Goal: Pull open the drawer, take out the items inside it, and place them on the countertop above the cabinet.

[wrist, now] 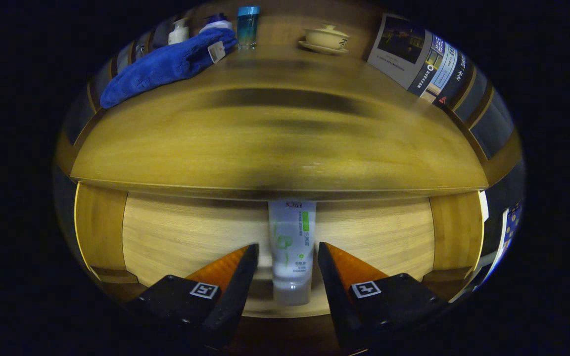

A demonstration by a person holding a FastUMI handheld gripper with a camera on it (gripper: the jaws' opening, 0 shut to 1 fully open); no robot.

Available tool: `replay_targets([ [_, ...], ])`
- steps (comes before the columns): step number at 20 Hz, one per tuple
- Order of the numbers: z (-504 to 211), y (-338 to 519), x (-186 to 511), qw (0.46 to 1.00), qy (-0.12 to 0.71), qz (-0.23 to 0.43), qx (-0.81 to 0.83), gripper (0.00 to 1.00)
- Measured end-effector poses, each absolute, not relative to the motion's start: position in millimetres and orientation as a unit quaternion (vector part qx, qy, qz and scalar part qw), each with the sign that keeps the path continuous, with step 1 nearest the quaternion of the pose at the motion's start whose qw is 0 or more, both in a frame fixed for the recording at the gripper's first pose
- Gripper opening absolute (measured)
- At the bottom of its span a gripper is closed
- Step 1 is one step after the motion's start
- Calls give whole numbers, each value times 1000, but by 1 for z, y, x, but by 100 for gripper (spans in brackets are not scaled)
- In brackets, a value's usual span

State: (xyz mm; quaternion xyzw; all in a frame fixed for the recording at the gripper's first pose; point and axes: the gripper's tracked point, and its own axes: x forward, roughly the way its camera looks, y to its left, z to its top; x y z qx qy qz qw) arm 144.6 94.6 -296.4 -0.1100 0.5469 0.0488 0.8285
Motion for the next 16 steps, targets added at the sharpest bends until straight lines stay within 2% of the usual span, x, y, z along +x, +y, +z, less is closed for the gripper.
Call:
replay_targets([
  [3, -305, 94, 142, 815, 567, 52, -112, 81],
  [4, -301, 95, 141, 813, 570, 53, -106, 74],
  [12, -264, 98, 148, 817, 570, 36, -80, 43],
  [15, -224, 105, 159, 824, 560, 43, -71, 43],
  [16, -232, 105, 127, 827, 556, 43, -72, 43],
])
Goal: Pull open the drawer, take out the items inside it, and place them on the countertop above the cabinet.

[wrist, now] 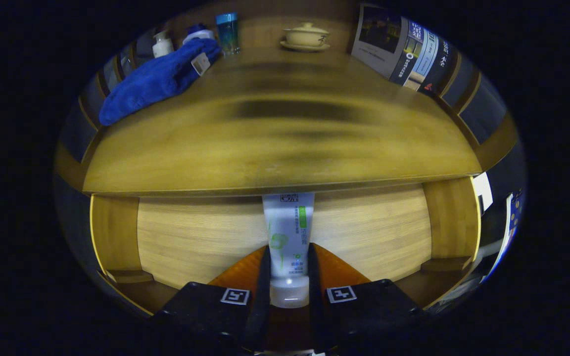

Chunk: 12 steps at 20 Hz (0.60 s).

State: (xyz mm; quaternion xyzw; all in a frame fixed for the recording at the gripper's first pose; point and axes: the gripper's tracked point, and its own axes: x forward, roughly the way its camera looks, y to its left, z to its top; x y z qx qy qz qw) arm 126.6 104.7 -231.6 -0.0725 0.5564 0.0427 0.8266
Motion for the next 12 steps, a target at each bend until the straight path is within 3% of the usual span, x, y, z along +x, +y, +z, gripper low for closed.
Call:
replay_targets([
  [2, -206, 103, 156, 830, 550, 48, -75, 43],
  [12, -162, 108, 119, 840, 533, 74, -72, 43],
])
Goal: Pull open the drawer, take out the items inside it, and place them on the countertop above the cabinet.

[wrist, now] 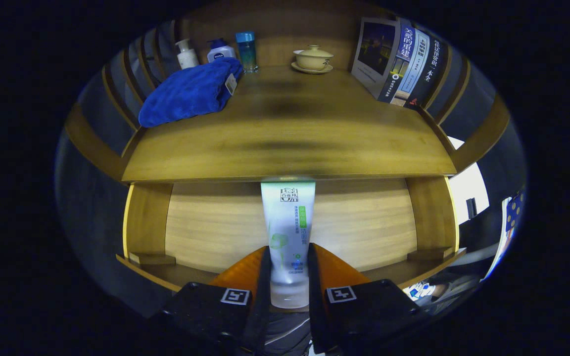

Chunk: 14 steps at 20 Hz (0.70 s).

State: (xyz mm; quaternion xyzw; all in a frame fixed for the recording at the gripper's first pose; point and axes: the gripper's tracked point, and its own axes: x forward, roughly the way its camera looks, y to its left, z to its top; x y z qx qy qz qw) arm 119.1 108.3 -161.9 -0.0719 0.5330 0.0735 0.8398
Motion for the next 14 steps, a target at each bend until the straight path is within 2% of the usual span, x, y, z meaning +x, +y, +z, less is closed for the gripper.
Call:
replay_targets([
  [8, -144, 107, 119, 830, 547, 76, -79, 43],
  [14, -116, 97, 108, 842, 529, 78, -69, 43],
])
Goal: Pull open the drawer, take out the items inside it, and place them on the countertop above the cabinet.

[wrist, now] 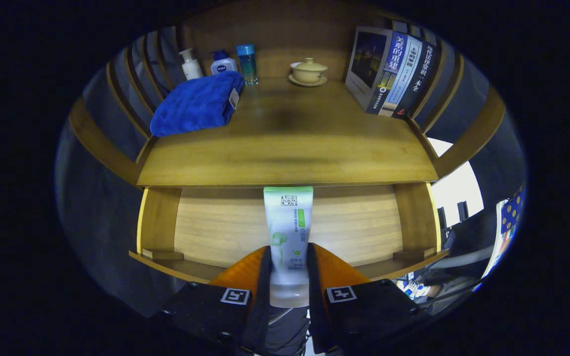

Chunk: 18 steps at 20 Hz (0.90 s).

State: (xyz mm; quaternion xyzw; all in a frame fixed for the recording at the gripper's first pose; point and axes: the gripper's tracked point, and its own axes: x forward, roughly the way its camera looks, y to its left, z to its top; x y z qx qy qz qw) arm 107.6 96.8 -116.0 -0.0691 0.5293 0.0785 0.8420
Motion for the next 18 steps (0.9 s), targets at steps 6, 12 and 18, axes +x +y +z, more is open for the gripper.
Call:
replay_targets([
  [6, -78, 90, 95, 863, 495, 82, -52, 43],
  [12, -48, 104, 122, 885, 457, 83, -31, 42],
  [18, -55, 127, 168, 890, 449, 79, -23, 42],
])
